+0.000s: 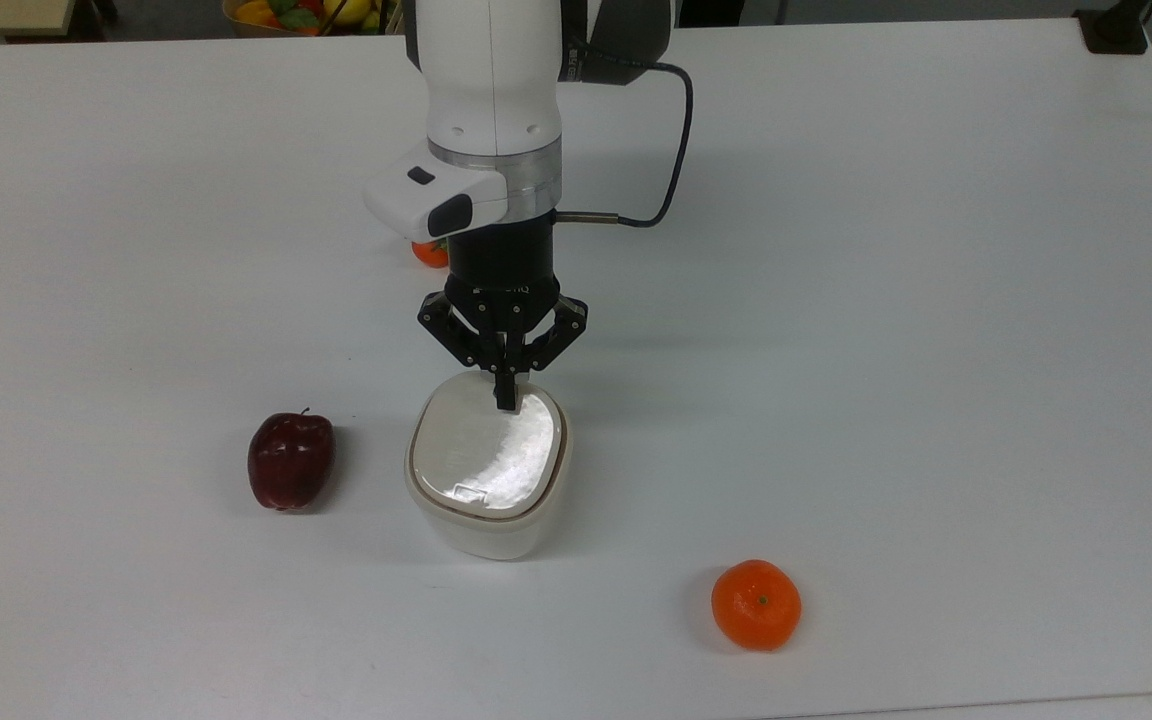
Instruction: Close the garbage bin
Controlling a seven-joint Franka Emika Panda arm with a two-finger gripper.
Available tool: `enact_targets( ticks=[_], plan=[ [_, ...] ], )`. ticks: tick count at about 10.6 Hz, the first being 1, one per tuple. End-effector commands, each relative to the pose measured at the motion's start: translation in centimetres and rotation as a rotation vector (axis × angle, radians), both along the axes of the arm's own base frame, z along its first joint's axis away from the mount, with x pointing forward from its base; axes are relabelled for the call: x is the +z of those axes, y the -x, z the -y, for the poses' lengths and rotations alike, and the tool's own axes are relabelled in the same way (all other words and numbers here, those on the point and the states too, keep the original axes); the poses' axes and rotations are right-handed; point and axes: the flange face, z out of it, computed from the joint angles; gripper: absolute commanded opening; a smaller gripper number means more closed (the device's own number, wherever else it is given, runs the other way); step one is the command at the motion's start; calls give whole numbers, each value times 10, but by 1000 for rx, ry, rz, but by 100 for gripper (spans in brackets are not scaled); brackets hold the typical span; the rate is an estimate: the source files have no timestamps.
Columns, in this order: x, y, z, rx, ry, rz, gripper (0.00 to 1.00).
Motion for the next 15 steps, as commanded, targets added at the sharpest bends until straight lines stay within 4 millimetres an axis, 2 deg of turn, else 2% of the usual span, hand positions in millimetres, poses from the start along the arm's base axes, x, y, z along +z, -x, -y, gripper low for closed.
enact_targets(
  ticks=[1, 3, 8, 9, 10, 12, 13, 15],
  plan=[
    [-17, 6, 4, -17, 18, -50, 0],
    [-36, 4, 6, -15, 32, -76, 0],
    [-37, 4, 7, -18, 32, -78, 0],
    [-31, 4, 6, -17, 31, -71, 0],
    [-19, 6, 6, -17, 29, -58, 0],
    [19, 18, 10, -27, 40, -106, 0],
    [45, 30, 11, -24, 48, -134, 0],
    [82, 66, 16, -14, 79, -274, 0]
  ],
)
